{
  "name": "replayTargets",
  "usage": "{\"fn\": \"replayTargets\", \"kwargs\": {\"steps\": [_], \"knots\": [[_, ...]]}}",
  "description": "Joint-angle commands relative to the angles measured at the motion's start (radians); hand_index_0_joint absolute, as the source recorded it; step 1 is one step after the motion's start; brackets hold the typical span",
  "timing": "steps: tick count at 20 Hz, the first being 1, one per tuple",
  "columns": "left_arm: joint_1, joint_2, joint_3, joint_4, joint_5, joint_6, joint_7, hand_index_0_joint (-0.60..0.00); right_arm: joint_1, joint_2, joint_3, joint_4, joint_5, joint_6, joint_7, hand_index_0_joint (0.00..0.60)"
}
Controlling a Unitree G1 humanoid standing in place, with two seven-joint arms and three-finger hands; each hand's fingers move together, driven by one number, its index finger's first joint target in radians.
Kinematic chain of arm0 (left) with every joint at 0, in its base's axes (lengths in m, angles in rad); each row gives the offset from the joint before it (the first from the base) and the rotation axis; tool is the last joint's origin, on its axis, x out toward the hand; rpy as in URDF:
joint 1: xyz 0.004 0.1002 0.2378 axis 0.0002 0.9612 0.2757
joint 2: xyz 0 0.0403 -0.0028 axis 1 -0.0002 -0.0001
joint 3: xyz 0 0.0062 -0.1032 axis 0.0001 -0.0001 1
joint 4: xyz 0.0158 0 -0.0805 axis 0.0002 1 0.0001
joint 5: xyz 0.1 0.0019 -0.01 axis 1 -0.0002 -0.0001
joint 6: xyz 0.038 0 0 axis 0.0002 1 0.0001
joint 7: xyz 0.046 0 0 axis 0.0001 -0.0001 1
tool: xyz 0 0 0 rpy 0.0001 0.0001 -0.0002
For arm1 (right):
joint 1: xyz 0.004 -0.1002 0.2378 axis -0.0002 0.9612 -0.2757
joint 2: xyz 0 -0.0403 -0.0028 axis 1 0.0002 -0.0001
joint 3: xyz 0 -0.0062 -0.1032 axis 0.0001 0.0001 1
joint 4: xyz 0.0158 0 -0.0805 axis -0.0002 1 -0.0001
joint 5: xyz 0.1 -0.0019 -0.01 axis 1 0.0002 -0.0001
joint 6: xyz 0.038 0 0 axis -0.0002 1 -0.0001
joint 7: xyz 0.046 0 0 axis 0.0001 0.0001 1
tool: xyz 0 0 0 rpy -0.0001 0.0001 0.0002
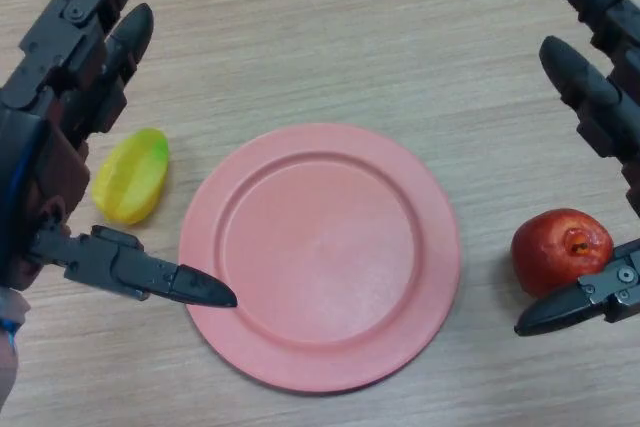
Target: Pick up the red apple and place it on the plate
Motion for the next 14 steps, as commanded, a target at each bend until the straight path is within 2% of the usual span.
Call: {"fn": "replayTargets", "kwargs": {"steps": [1,7,8,11,14], "knots": [[-0.036,0.045,0.074,-0.049,-0.041,-0.035,0.015,0.000,-0.020,-0.036,-0.084,-0.005,0.008,-0.198,0.035,0.000],[-0.005,0.028,0.071,-0.016,-0.037,-0.116,0.014,0.000,0.006,-0.050,-0.120,0.311,-0.067,-0.464,0.159,0.000],[0.000,0.025,0.068,-0.012,-0.031,-0.124,0.012,0.000,0.000,-0.050,-0.111,0.421,-0.094,-0.565,0.169,0.000],[0.012,0.018,0.057,-0.009,-0.004,-0.155,0.011,0.000,-0.024,-0.066,-0.062,0.676,-0.233,-0.791,0.145,0.000],[0.044,-0.007,0.039,0.025,0.030,-0.254,0.000,0.000,-0.049,-0.077,0.004,0.922,-0.428,-0.959,0.075,0.000]]}}
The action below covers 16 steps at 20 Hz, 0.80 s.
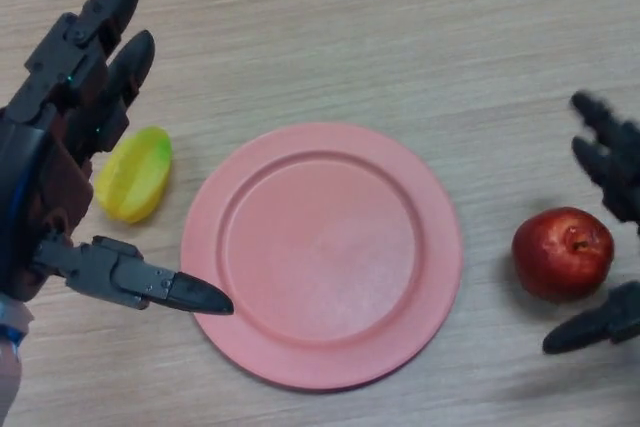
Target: Pick up the red apple and place it on the plate
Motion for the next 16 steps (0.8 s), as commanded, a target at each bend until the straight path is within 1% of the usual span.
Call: {"fn": "replayTargets", "kwargs": {"steps": [1,3,4,5,6,7,9,10,12,13,15,16], "knots": [[-0.001,0.019,0.034,-0.028,0.025,-0.180,0.003,0.000,-0.043,-0.042,-0.011,0.047,-0.067,-0.192,-0.089,0.000],[0.004,0.017,0.028,-0.032,0.029,-0.179,0.004,0.000,-0.044,-0.041,-0.001,0.069,-0.099,-0.197,-0.112,0.199],[0.006,0.016,0.031,-0.038,0.026,-0.174,0.002,0.000,-0.041,-0.040,0.004,0.070,-0.123,-0.186,-0.133,0.349],[0.009,0.016,0.037,-0.043,0.018,-0.171,0.000,0.000,-0.038,-0.039,0.008,0.065,-0.140,-0.176,-0.150,0.450],[0.013,0.017,0.063,-0.049,-0.008,-0.171,0.000,0.000,-0.030,-0.029,0.022,0.025,-0.164,-0.147,-0.179,0.599],[0.014,0.019,0.072,-0.047,-0.016,-0.173,-0.001,0.000,-0.027,-0.024,0.026,-0.005,-0.168,-0.132,-0.180,0.600],[0.021,0.023,0.096,-0.054,-0.033,-0.174,-0.006,0.000,-0.024,-0.007,0.039,-0.123,-0.161,-0.050,-0.162,0.600],[0.027,0.020,0.106,-0.057,-0.038,-0.181,-0.004,0.000,-0.032,0.009,0.055,-0.217,-0.147,0.028,-0.147,0.600],[0.046,0.016,0.125,-0.067,-0.049,-0.187,-0.016,0.000,-0.068,0.032,0.101,-0.352,-0.150,0.126,-0.136,0.600],[0.052,0.015,0.135,-0.067,-0.054,-0.191,-0.025,0.000,-0.087,0.040,0.128,-0.380,-0.168,0.138,-0.133,0.600],[0.057,0.018,0.168,-0.064,-0.078,-0.195,-0.040,0.000,-0.132,0.074,0.204,-0.398,-0.227,0.148,-0.133,0.600],[0.055,0.021,0.189,-0.064,-0.101,-0.193,-0.040,0.000,-0.154,0.099,0.258,-0.372,-0.293,0.143,-0.131,0.600]]}}
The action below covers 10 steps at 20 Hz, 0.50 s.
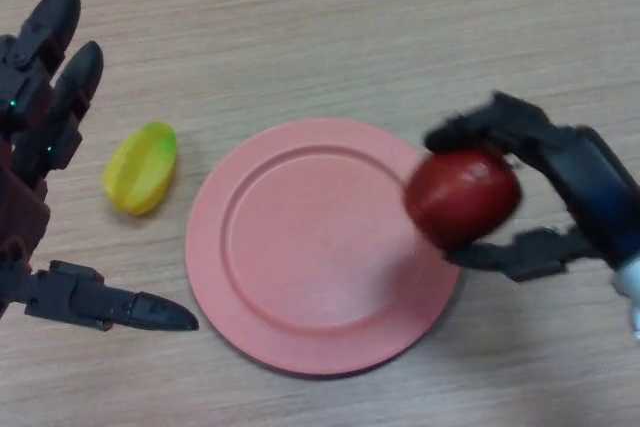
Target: Pick up the red apple and place it on the plate
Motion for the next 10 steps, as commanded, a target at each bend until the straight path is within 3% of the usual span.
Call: {"fn": "replayTargets", "kwargs": {"steps": [1,4,7,9,10], "knots": [[-0.017,0.027,0.112,-0.053,-0.059,-0.156,-0.013,0.000,-0.054,0.028,0.057,-0.007,-0.098,-0.069,-0.021,0.600],[-0.021,0.037,0.142,-0.044,-0.090,-0.152,-0.022,0.000,-0.103,0.056,0.183,0.102,-0.108,-0.022,-0.131,0.600],[-0.031,0.045,0.138,-0.045,-0.082,-0.141,-0.021,0.000,-0.106,0.058,0.239,0.125,-0.099,0.010,-0.156,0.600],[-0.033,0.045,0.136,-0.046,-0.083,-0.138,-0.019,0.000,-0.105,0.058,0.241,0.124,-0.109,-0.004,-0.133,0.399],[-0.031,0.044,0.136,-0.048,-0.084,-0.138,-0.022,0.000,-0.110,0.059,0.234,0.119,-0.113,-0.026,-0.105,0.249]]}}
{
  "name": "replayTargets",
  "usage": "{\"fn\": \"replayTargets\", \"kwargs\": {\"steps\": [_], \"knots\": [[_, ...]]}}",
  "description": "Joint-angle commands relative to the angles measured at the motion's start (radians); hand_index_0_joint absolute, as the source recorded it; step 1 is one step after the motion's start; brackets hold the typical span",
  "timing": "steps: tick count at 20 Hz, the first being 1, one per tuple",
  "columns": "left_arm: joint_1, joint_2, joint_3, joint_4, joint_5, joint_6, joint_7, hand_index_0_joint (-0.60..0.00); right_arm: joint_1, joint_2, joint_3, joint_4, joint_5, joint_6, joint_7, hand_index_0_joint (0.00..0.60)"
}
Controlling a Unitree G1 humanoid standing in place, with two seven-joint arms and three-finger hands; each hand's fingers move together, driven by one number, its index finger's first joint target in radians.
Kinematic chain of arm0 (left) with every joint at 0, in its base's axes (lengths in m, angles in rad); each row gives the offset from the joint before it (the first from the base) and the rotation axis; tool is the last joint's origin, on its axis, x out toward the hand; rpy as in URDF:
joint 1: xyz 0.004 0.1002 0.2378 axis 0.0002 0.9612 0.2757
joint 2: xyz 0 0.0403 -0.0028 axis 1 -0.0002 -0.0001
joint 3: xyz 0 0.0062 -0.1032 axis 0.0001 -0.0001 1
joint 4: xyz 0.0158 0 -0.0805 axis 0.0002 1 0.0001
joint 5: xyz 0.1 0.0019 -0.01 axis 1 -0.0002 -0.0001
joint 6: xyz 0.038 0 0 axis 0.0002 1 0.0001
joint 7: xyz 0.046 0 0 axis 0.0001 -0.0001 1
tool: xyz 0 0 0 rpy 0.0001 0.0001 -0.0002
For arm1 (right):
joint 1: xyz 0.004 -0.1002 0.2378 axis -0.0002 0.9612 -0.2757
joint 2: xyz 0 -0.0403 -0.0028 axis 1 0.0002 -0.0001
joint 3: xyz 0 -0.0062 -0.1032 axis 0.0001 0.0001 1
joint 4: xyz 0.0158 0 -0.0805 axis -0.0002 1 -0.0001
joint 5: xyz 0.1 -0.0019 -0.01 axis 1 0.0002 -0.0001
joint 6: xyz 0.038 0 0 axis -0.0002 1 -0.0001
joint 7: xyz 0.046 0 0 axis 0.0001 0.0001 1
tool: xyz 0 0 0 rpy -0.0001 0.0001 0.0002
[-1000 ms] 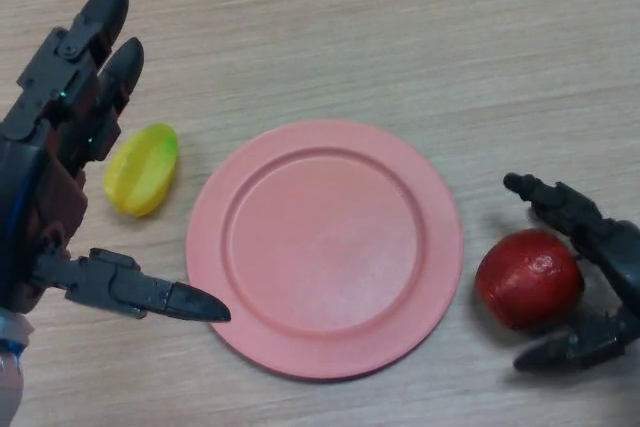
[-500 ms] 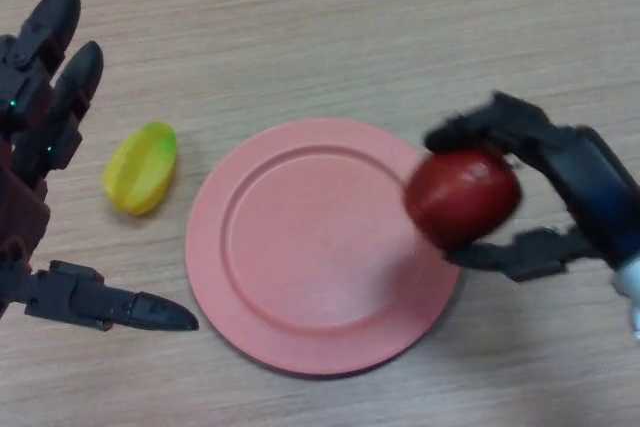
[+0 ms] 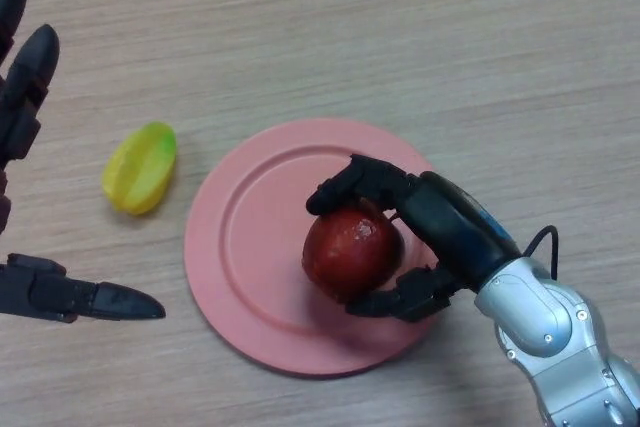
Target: Pick up the red apple and place it on the plate
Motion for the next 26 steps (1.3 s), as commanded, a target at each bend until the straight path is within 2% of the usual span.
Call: {"fn": "replayTargets", "kwargs": {"steps": [1,2,3,4,5,6,7,8,9,10,12,14,16,21,26], "knots": [[-0.018,0.038,0.050,-0.049,-0.042,-0.139,-0.015,0.000,-0.056,0.003,-0.046,-0.073,0.024,-0.136,0.021,0.149],[-0.012,0.036,0.056,-0.053,-0.048,-0.147,-0.025,0.000,-0.100,0.003,-0.128,-0.126,0.096,-0.186,0.096,0.002],[-0.011,0.036,0.058,-0.052,-0.048,-0.151,-0.027,0.000,-0.101,0.003,-0.165,-0.159,0.119,-0.175,0.134,0.000],[-0.014,0.038,0.065,-0.047,-0.046,-0.160,-0.027,0.000,-0.108,0.003,-0.250,-0.243,0.190,-0.118,0.202,0.000],[-0.014,0.039,0.070,-0.045,-0.046,-0.162,-0.026,0.000,-0.111,-0.010,-0.278,-0.268,0.226,-0.100,0.204,0.000],[-0.013,0.037,0.071,-0.041,-0.041,-0.169,-0.021,0.000,-0.094,-0.051,-0.337,-0.322,0.298,-0.075,0.216,0.000],[-0.013,0.036,0.069,-0.039,-0.036,-0.174,-0.018,0.000,-0.078,-0.068,-0.362,-0.349,0.340,-0.059,0.216,0.000],[-0.014,0.036,0.062,-0.034,-0.022,-0.179,-0.012,0.000,-0.017,-0.088,-0.418,-0.448,0.468,0.029,0.216,0.000],[-0.015,0.034,0.055,-0.029,-0.015,-0.183,-0.008,0.000,0.013,-0.089,-0.431,-0.513,0.546,0.108,0.201,0.000],[-0.020,0.031,0.037,-0.029,-0.009,-0.162,0.013,0.000,0.076,-0.088,-0.456,-0.660,0.694,0.260,0.154,0.000],[-0.038,0.041,0.008,-0.050,-0.009,-0.106,0.038,0.000,0.152,-0.086,-0.470,-0.767,0.787,0.279,0.106,0.000],[-0.058,0.047,-0.015,-0.058,0.011,-0.083,0.051,0.000,0.226,-0.081,-0.473,-0.789,0.780,0.227,0.119,0.000],[-0.059,0.043,-0.033,-0.058,0.027,-0.079,0.050,0.000,0.260,-0.080,-0.491,-0.817,0.782,0.239,0.135,0.000],[-0.078,0.049,-0.040,-0.051,0.045,-0.070,0.049,0.000,0.246,-0.087,-0.506,-0.825,0.749,0.252,0.148,0.000],[-0.083,0.053,-0.048,-0.070,0.066,-0.066,0.045,0.000,0.250,-0.080,-0.452,-0.842,0.706,0.282,0.171,0.000]]}}
